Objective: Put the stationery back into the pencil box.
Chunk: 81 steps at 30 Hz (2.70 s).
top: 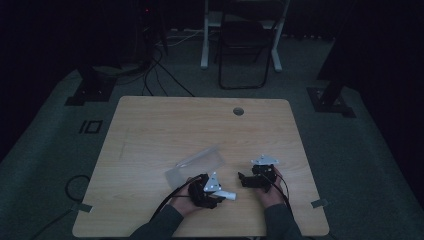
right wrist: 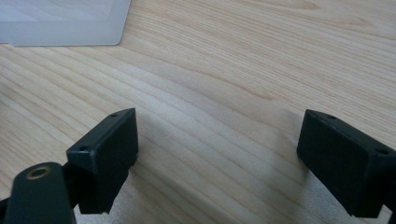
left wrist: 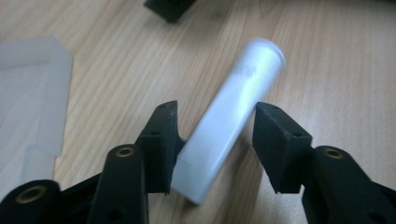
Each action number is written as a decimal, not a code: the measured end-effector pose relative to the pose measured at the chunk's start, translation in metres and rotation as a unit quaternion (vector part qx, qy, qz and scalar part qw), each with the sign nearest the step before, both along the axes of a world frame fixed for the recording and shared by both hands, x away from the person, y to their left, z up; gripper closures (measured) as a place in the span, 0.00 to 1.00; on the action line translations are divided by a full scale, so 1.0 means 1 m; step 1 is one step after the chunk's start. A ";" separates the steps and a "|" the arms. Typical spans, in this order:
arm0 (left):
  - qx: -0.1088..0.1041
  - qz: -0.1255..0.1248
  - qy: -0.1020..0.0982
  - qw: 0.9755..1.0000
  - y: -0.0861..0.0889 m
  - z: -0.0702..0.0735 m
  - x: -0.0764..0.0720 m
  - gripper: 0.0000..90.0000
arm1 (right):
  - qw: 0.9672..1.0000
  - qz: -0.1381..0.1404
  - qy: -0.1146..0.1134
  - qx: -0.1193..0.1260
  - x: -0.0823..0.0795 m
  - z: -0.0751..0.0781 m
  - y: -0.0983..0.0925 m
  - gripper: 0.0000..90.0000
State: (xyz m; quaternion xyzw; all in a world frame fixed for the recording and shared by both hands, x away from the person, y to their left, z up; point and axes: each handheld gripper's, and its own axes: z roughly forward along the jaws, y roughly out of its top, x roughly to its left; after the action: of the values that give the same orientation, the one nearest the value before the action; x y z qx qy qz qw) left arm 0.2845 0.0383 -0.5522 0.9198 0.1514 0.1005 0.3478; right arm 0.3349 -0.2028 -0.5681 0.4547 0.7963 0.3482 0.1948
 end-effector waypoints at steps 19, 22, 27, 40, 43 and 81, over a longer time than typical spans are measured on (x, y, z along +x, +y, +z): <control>-0.006 0.018 0.018 1.000 0.003 -0.001 0.001 0.78 | 1.000 0.003 -0.001 0.000 0.000 0.000 0.000 0.14; -0.005 0.018 0.026 0.999 0.003 0.000 0.003 0.78 | 1.000 0.003 -0.001 0.000 0.000 0.000 0.000 0.14; 0.001 0.014 0.025 1.000 0.002 0.001 0.003 0.78 | 1.000 0.003 0.000 0.000 0.000 0.000 0.000 0.14; 0.000 0.019 0.005 1.000 0.003 0.001 0.000 0.79 | 1.000 0.003 0.000 0.000 0.000 0.000 0.000 0.14; 0.000 0.018 -0.003 1.000 0.003 0.002 -0.002 0.79 | 1.000 0.003 0.000 0.000 0.000 0.000 0.000 0.14; -0.025 0.014 -0.037 0.999 0.007 0.025 -0.012 0.79 | 1.000 0.003 0.000 -0.001 0.000 0.000 0.000 0.14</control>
State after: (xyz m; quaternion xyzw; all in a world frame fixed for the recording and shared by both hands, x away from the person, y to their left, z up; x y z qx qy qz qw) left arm 0.2726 0.0448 -0.5270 0.9041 0.1536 0.1359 0.3750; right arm 0.3348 -0.2028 -0.5681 0.4520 0.7978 0.3486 0.1942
